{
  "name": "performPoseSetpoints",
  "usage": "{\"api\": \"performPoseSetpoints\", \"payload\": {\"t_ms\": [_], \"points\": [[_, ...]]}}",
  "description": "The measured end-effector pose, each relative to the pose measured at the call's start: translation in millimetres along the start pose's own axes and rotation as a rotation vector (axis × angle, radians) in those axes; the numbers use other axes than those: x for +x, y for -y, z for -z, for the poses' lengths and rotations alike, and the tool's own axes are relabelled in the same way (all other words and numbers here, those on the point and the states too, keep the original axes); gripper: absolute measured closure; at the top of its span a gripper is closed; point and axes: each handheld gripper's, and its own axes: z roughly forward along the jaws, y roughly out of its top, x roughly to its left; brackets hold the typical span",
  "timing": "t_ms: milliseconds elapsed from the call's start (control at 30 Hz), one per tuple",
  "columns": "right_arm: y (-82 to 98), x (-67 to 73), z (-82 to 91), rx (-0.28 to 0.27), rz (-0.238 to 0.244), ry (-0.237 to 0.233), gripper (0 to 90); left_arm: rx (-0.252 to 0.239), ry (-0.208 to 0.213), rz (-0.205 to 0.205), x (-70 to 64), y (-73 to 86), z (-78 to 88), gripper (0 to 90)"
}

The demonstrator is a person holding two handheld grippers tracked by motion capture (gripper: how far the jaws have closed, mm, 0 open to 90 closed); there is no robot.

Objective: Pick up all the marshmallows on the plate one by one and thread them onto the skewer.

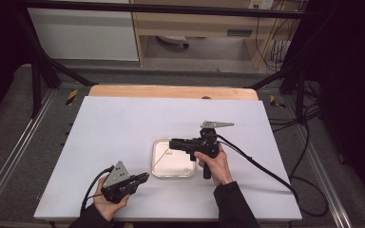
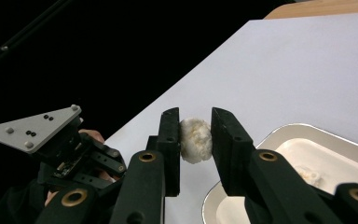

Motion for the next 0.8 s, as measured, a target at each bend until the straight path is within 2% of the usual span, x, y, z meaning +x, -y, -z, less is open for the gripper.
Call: {"api": "performPoseSetpoints", "payload": {"t_ms": [200, 800], "points": [[3.3, 0.6, -2.3, 0.015, -0.007, -0.024, 76.3, 0.006, -0.002, -0.012, -0.8, 0.4, -1.3, 88.5], [12.6, 2.3, -8.2, 0.013, -0.017, -0.053, 78.4, 0.000, -0.008, -0.036, -2.0, 1.9, -1.1, 88.6]]}}
